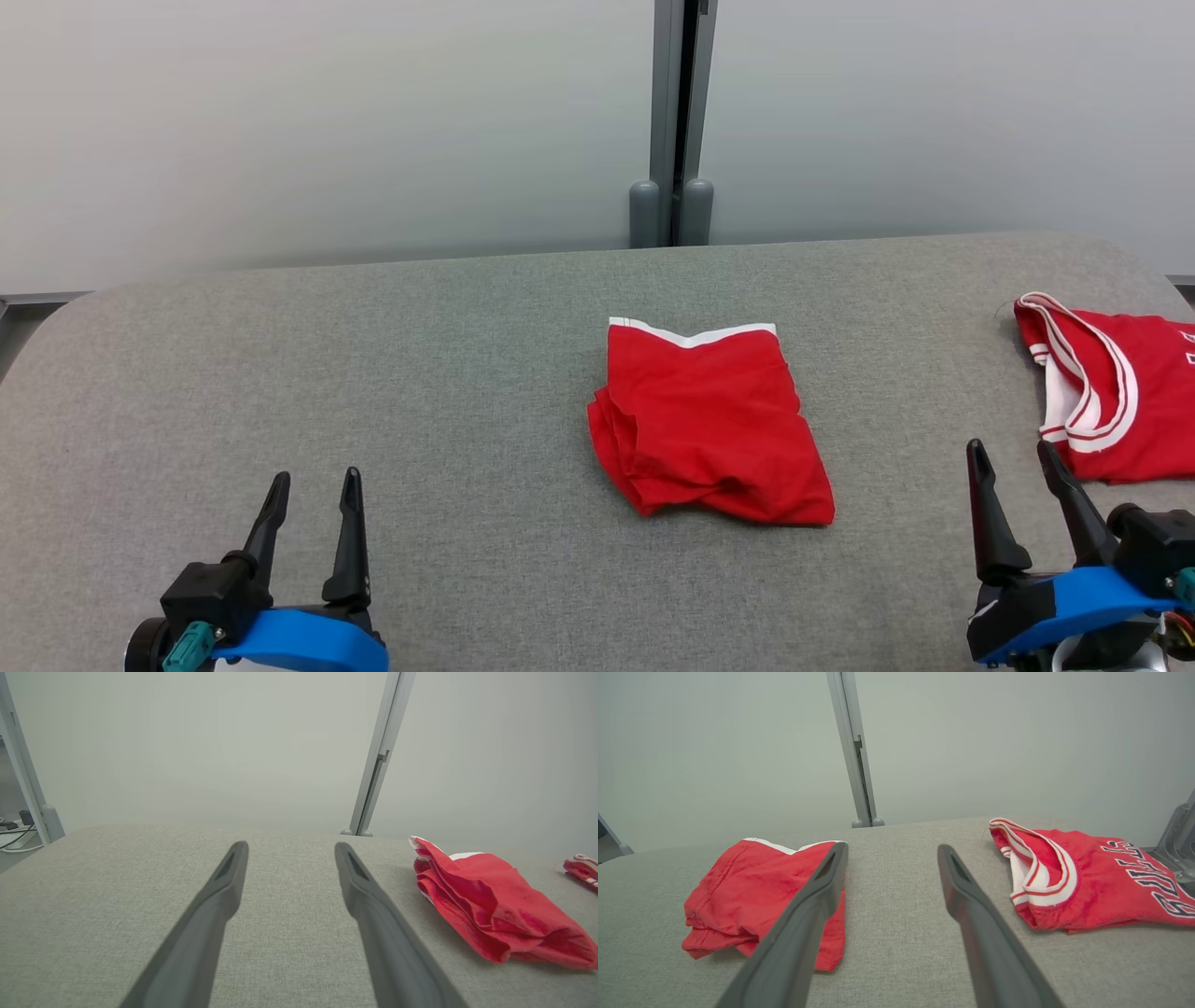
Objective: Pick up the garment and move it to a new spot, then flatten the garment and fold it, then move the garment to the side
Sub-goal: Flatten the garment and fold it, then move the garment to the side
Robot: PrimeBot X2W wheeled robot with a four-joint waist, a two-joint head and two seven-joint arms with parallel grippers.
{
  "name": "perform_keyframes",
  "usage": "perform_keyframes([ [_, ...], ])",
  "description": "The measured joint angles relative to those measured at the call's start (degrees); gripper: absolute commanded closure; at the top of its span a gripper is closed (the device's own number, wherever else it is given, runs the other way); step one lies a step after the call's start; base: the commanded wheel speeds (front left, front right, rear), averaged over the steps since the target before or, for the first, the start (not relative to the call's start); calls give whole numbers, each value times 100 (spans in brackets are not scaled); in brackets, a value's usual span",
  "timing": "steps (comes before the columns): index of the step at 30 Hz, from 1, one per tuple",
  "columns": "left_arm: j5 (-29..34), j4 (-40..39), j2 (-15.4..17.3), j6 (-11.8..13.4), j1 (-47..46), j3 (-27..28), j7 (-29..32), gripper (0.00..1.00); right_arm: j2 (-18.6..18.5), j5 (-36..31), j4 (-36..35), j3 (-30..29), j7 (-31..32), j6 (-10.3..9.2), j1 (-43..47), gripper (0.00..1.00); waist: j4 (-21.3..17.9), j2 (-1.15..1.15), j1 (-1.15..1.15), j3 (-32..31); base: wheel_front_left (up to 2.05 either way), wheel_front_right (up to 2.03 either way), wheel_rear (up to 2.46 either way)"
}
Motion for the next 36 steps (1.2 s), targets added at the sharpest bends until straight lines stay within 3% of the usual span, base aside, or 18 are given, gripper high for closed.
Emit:
perform_keyframes([
  [25,125,-11,-88,-60,-19,126,0,0,-4,-9,-63,230,379,0,-88,0,145,0,1,207,0,0,0],
  [31,143,-26,-94,-78,-131,129,0,0,-328,223,57,558,1691,0,-968,0,206,0,2,327,0,0,0],
  [36,183,-35,-97,-102,-313,45,0,0,-571,536,659,608,3142,0,-1879,0,362,0,2,449,0,0,0],
])
